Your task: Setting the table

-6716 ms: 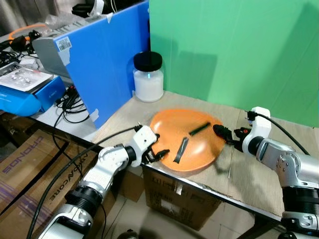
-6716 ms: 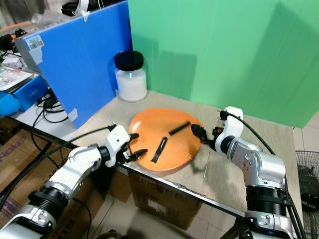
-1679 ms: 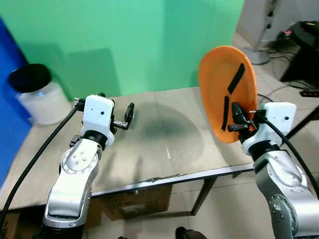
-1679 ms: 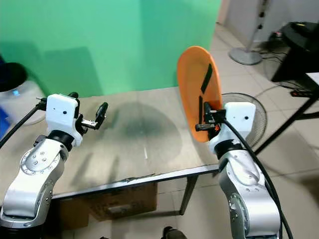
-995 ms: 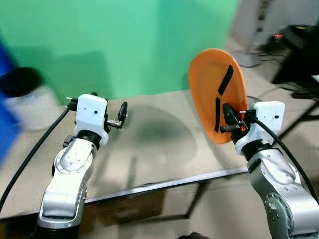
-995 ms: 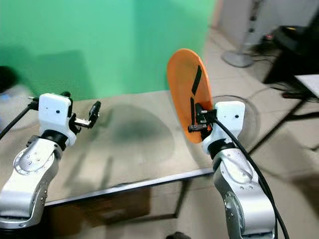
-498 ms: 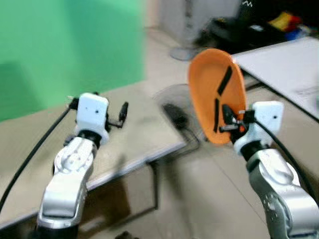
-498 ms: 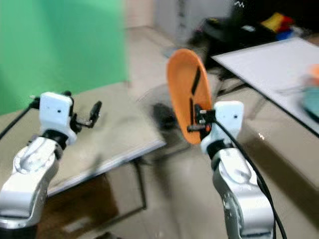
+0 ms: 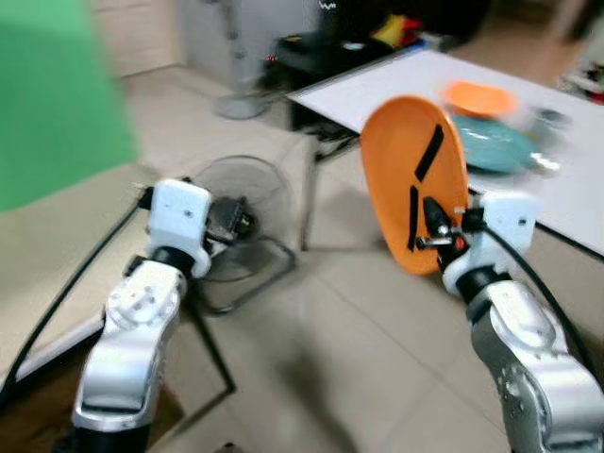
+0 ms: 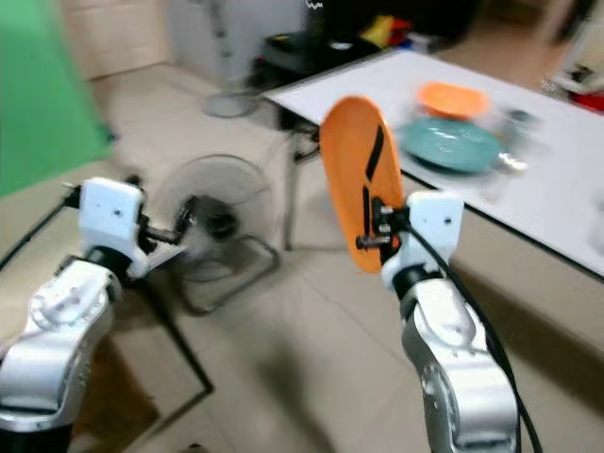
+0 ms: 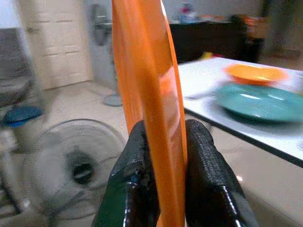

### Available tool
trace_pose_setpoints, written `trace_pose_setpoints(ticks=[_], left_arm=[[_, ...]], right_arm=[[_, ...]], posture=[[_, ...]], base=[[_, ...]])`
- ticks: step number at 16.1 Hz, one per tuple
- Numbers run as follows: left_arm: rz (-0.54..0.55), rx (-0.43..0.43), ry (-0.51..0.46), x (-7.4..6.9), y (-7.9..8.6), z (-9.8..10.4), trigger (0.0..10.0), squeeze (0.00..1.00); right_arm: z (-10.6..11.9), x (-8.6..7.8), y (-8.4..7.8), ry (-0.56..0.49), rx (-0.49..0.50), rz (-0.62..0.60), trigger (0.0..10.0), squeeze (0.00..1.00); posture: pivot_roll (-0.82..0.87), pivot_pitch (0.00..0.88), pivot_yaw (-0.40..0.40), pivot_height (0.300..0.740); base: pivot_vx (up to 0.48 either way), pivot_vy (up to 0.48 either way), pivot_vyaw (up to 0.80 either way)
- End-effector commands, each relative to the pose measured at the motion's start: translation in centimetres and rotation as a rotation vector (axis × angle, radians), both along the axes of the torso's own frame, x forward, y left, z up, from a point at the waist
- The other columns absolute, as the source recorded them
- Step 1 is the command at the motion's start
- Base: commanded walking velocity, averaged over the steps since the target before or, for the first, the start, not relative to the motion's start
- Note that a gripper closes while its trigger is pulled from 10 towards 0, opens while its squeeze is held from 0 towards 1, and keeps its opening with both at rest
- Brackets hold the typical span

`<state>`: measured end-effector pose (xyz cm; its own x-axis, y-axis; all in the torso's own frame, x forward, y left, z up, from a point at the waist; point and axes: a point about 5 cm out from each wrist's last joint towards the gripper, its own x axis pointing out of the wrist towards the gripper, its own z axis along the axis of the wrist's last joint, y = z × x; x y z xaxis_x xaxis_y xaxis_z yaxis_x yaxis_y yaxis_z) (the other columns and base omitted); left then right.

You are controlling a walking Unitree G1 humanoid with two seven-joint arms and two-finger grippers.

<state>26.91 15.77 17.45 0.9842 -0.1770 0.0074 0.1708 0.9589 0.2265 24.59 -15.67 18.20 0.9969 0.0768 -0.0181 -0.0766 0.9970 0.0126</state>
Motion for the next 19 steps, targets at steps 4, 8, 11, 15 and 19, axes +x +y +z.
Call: trace_pose_setpoints(ticks=[4,8,11,15,19], left_arm=[[-0.041,0.005,-0.006,0.25,-0.63,0.26,10.0,0.0],[-0.046,-0.021,-0.005,0.42,-0.96,0.28,10.0,0.0],[-0.045,-0.061,0.0,0.54,-0.89,0.15,10.0,0.0],[-0.045,-0.081,0.003,0.59,-0.94,0.06,10.0,0.0],[-0.047,-0.087,0.012,0.53,-0.9,-0.16,10.0,0.0]], right_arm=[[1.15,-0.16,-0.5,-0.059,-0.004,-0.036,10.0,0.0],[1.1,-0.06,-0.82,-0.053,-0.006,-0.067,10.0,0.0],[1.15,0.06,-0.99,-0.053,-0.018,-0.079,10.0,0.0],[1.17,0.15,-1.17,-0.049,-0.015,-0.084,10.0,0.0],[1.17,0.15,-1.26,-0.045,-0.003,-0.09,10.0,0.0]], posture=[[0.06,0.0,0.041,0.74],[0.06,0.0,0.04,0.74],[0.05,0.0,0.041,0.74],[0.05,0.0,0.036,0.74],[0.05,0.0,0.033,0.74]], base=[[0.0,-0.126,-0.77],[0.0,0.0,-0.66],[0.0,0.0,0.0],[0.205,0.0,-0.56],[0.295,0.0,-0.8]])
